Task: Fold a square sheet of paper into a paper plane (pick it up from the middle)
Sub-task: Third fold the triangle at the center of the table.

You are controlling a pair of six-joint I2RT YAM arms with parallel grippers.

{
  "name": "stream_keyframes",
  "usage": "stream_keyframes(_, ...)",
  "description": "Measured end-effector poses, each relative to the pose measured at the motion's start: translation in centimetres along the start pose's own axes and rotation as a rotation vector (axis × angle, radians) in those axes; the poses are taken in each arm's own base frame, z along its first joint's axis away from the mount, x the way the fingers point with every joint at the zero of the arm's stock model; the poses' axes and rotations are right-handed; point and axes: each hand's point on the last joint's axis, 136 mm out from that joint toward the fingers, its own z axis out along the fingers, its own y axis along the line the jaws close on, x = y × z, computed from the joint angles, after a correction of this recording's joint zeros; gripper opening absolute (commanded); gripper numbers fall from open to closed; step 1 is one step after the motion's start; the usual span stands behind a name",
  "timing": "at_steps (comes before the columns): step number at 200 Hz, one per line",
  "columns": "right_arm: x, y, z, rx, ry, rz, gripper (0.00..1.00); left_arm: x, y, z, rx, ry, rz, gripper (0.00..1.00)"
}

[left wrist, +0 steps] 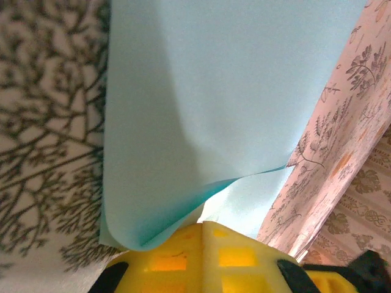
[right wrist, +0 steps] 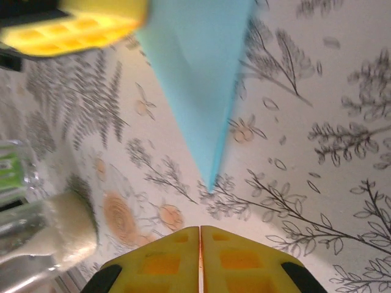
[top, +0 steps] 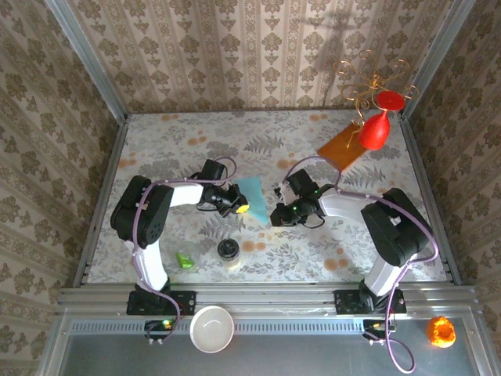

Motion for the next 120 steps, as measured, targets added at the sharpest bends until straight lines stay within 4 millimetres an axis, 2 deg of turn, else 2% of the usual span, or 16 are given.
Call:
stream_keyframes(25, -2.2, 0.7, -0.1, 0.001, -0.051, 0.003, 0.10, -0.7, -0.8, 0.6, 0.004, 0.005, 0.050, 0.02)
stream_keyframes(53, -4.3, 0.5, 1.2, 0.010, -0.071, 0.025, 0.09, -1.2, -1.4, 1.0, 0.012, 0.008, 0.087, 0.02)
stream_keyframes(90, -4.6, -0.4, 2.9, 0.038, -0.046, 0.047, 0.08, -1.2, -1.4, 1.0, 0.013, 0.007, 0.102, 0.02)
stream_keyframes(120, -4.8, -0.9, 3.4, 0.054, -0.039, 0.054, 0.07, -1.2, -1.5, 0.9, 0.011, 0.008, 0.105, 0.03)
